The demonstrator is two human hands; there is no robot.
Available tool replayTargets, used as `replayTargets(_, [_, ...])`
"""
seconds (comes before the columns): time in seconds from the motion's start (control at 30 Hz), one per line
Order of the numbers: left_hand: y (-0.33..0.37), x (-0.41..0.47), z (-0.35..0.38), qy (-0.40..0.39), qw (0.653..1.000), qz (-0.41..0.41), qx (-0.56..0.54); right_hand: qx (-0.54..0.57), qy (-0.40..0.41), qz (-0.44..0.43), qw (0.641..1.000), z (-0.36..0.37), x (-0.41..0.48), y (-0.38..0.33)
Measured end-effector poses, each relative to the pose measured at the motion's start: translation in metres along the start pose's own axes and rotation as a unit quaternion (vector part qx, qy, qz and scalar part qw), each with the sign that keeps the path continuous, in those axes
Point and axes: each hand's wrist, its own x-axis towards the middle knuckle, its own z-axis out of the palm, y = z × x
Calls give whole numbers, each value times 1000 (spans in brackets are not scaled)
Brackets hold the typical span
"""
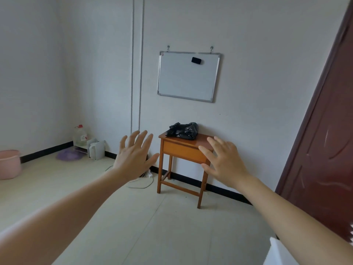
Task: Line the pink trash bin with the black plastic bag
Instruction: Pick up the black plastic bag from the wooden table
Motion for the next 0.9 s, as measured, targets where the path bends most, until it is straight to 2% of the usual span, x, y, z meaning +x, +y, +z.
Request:
replayTargets(0.17, [-23, 76, 24, 26, 999, -11, -25, -3, 4, 70, 998, 14, 54, 39])
replayTargets(0.27, [-20, 112, 55, 21, 999, -13, -46, -21, -5, 72, 997, 45, 62, 56])
replayTargets(0.47, [12, 165, 139, -16, 998, 33, -51, -53, -90, 66, 992, 127, 58, 111])
replayTargets(0.77, [91, 302, 203, 5, 998, 48, -35, -38, -77, 80, 993, 218, 100, 244])
replayTargets(0.9, [116, 349, 232, 6, 999, 25, -28, -25, -59, 69, 996, 264, 120, 286])
